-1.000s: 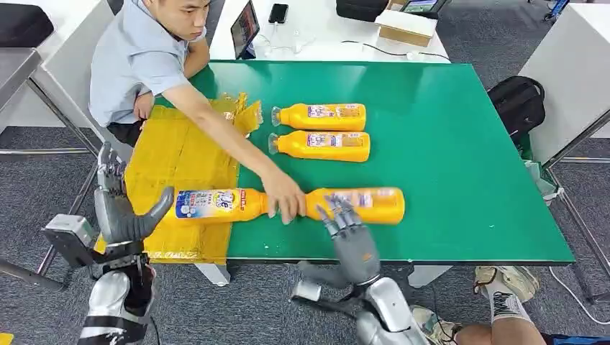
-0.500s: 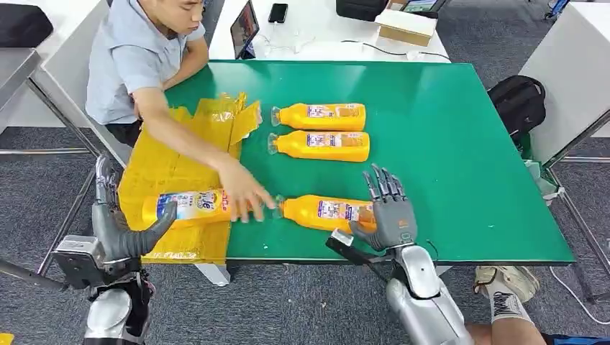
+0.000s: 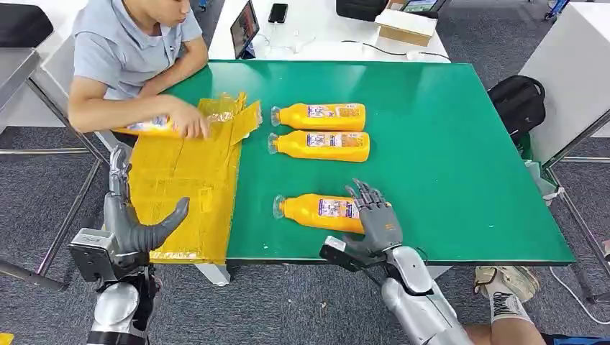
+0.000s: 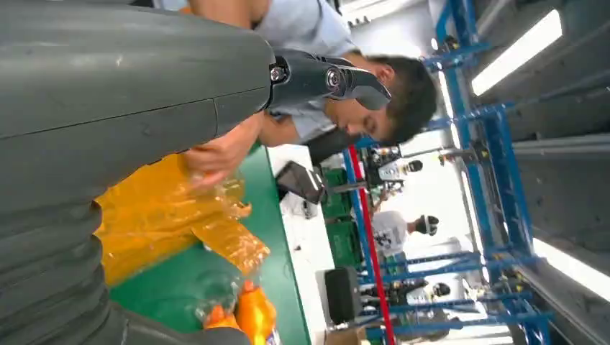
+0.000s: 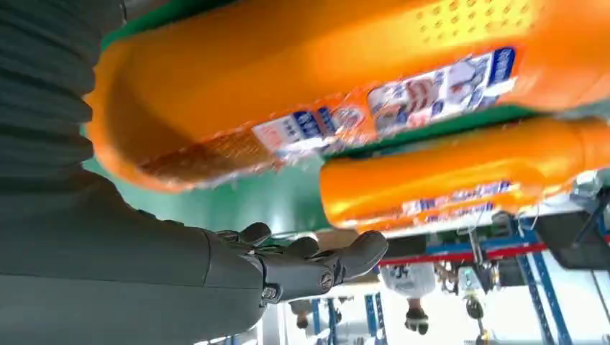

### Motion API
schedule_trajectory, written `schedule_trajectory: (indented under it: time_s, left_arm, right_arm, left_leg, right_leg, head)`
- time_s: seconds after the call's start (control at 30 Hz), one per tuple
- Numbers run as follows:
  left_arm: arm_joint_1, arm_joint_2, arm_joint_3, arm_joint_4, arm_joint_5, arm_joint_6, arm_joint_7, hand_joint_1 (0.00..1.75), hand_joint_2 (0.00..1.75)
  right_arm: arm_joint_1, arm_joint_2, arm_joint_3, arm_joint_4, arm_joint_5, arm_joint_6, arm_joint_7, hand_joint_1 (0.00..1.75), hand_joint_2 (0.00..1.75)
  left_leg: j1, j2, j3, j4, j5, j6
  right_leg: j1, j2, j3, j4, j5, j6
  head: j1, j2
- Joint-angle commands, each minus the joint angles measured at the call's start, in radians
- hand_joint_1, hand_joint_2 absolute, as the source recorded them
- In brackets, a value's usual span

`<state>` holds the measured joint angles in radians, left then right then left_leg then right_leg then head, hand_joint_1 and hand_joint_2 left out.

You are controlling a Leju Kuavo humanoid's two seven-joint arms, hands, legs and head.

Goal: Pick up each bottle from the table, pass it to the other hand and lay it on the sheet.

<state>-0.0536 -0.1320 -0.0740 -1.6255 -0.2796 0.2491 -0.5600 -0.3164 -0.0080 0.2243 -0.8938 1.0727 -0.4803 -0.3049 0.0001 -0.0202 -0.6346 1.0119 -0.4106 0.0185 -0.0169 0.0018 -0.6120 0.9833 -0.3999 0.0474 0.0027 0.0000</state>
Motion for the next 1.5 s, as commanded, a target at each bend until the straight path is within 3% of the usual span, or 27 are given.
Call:
schedule_trajectory:
  time_s: [0.03,0.1,0.3,0.37,0.47,0.6,0.77,1.17,1.23,1.3,1.33,1.37,1.43,1.5]
  left_arm:
    - [-0.025,0.024,-0.034,0.042,-0.011,0.003,0.003,0.0,1.75]
    - [-0.025,0.024,-0.034,0.042,-0.011,0.003,0.003,0.0,1.75]
    - [0.008,0.015,-0.011,0.018,-0.024,-0.017,0.036,0.0,1.75]
    - [0.011,0.013,-0.006,0.014,-0.015,-0.039,0.049,0.0,1.75]
    - [-0.011,0.022,-0.015,0.048,-0.026,-0.046,0.05,0.0,1.75]
    - [-0.017,0.02,-0.014,0.06,-0.026,-0.045,0.049,0.0,1.75]
    - [-0.044,0.033,-0.026,0.124,-0.015,-0.071,0.071,0.0,1.75]
    - [-0.049,0.037,-0.032,0.13,-0.015,-0.071,0.071,0.0,1.75]
    - [-0.057,0.049,-0.043,0.149,-0.003,-0.097,0.081,0.0,1.75]
    - [-0.063,0.05,-0.042,0.164,-0.003,-0.097,0.081,0.0,1.75]
    - [-0.062,0.051,-0.043,0.164,-0.003,-0.097,0.081,0.0,1.75]
    - [-0.065,0.053,-0.045,0.169,-0.003,-0.097,0.081,0.0,1.75]
    - [-0.072,0.055,-0.05,0.184,0.002,-0.102,0.087,0.0,1.75]
    - [-0.074,0.058,-0.05,0.184,0.023,-0.12,0.092,0.0,1.75]
  right_arm:
    - [-0.096,-0.014,0.088,0.142,0.104,-0.003,0.135,0.0,1.75]
    - [-0.096,-0.014,0.088,0.142,0.104,-0.003,0.135,0.0,1.75]
    - [-0.117,-0.027,0.12,0.117,0.274,0.094,0.358,0.0,1.75]
    - [-0.125,-0.025,0.117,0.119,0.3,0.12,0.384,0.0,1.75]
    - [-0.145,-0.015,0.094,0.163,0.22,0.159,0.308,0.0,1.75]
    - [-0.148,-0.015,0.093,0.173,0.217,0.154,0.302,0.0,1.75]
    - [-0.193,0.004,0.081,0.307,0.115,0.226,0.225,0.0,1.75]
    - [-0.212,0.005,0.088,0.35,0.094,0.247,0.213,0.0,1.75]
    - [-0.224,0.003,0.084,0.386,0.063,0.279,0.201,0.12,1.75]
    - [-0.23,-0.001,0.088,0.401,0.055,0.27,0.193,0.12,1.75]
    - [-0.23,-0.001,0.091,0.407,0.056,0.269,0.19,0.23,1.75]
    - [-0.239,0.0,0.087,0.429,0.037,0.297,0.185,1.34,1.75]
    - [-0.246,-0.007,0.1,0.455,0.038,0.304,0.182,1.69,1.75]
    - [-0.25,-0.008,0.104,0.473,0.024,0.32,0.165,1.75,1.75]
  left_leg:
    - [0.001,0.004,0.005,0.0,-0.002,-0.001]
    - [0.0,0.002,0.002,0.0,-0.001,-0.001]
    - [0.0,0.003,0.002,0.0,-0.001,-0.001]
    - [0.0,0.004,0.003,0.0,-0.002,-0.001]
    - [0.0,0.002,0.004,0.0,-0.001,-0.001]
    - [0.0,0.001,0.003,-0.001,0.0,-0.001]
    - [0.0,0.001,0.004,-0.001,0.0,-0.001]
    - [0.001,0.003,0.008,-0.001,-0.001,-0.001]
    - [0.001,0.003,0.007,-0.001,0.0,-0.001]
    - [0.001,0.003,0.008,-0.001,0.0,-0.001]
    - [0.001,0.003,0.01,-0.001,-0.001,-0.002]
    - [0.001,0.003,0.01,-0.002,0.0,-0.001]
    - [0.001,0.003,0.011,-0.002,0.0,-0.002]
    - [0.001,0.003,0.011,-0.001,0.0,-0.001]
  right_leg:
    - [0.001,0.002,0.004,-0.001,-0.001,-0.002]
    - [0.0,0.0,0.002,-0.001,0.0,-0.001]
    - [0.0,0.002,0.002,0.0,0.0,-0.001]
    - [0.0,0.002,0.003,0.0,-0.001,-0.002]
    - [0.001,0.0,0.003,0.0,-0.001,-0.002]
    - [0.0,0.0,0.003,-0.001,0.0,-0.001]
    - [0.001,0.0,0.004,-0.001,-0.001,-0.001]
    - [0.001,-0.001,0.007,-0.002,-0.001,-0.002]
    - [0.001,-0.001,0.006,-0.001,0.0,-0.001]
    - [0.001,-0.001,0.007,-0.002,0.0,-0.002]
    - [0.002,-0.001,0.009,-0.002,-0.001,-0.002]
    - [0.001,-0.002,0.009,-0.002,0.0,-0.002]
    - [0.002,-0.002,0.01,-0.002,0.0,-0.003]
    - [0.001,-0.002,0.009,-0.002,0.0,-0.002]
  head:
    - [0.0,0.0]
    - [0.0,0.0]
    - [0.0,0.0]
    - [0.0,0.0]
    - [0.0,0.0]
    - [0.0,0.0]
    - [0.0,0.0]
    - [0.0,0.0]
    - [0.0,0.0]
    - [0.0,0.0]
    - [0.0,0.0]
    - [0.0,0.0]
    - [0.0,0.0]
    - [0.0,0.0]
